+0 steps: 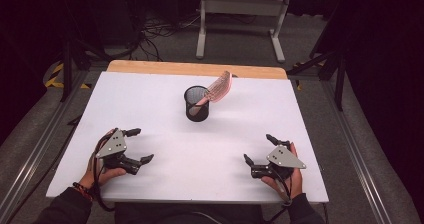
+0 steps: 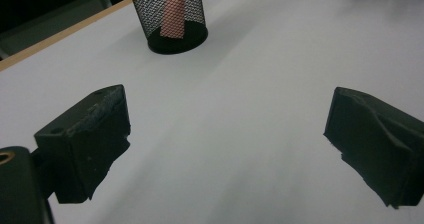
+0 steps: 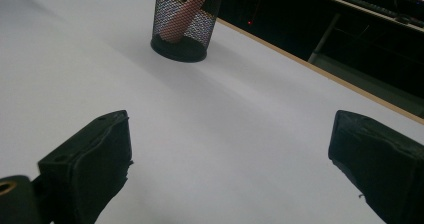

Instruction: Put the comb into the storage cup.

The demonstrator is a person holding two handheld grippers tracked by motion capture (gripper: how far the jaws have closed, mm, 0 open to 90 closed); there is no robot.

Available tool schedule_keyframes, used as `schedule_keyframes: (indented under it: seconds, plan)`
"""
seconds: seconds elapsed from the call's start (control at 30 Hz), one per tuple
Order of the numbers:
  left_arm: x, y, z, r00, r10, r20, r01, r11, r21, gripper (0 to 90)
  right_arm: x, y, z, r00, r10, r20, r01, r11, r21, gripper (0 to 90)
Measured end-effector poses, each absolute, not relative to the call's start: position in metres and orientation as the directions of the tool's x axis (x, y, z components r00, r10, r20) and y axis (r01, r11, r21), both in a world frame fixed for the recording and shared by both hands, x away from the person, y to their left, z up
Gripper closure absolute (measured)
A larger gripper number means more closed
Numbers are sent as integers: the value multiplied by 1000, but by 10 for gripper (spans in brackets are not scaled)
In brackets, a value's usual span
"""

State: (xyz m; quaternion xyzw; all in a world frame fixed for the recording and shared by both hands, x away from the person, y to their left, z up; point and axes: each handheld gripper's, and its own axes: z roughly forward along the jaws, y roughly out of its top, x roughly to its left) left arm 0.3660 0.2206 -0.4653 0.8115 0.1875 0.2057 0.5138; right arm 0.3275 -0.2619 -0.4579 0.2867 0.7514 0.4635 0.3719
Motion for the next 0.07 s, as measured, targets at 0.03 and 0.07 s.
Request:
schedule_keyframes:
  seconds: [0.03,0.07]
  plan:
    - [366,221,-465,843,519,141,94,-400,911,51,328,-262,-458,-556,779,-290,85,401,912,44]
    - [366,221,-465,843,519,141,94,-400,911,51,328,-262,-458,-556,779,-290,85,401,912,44]
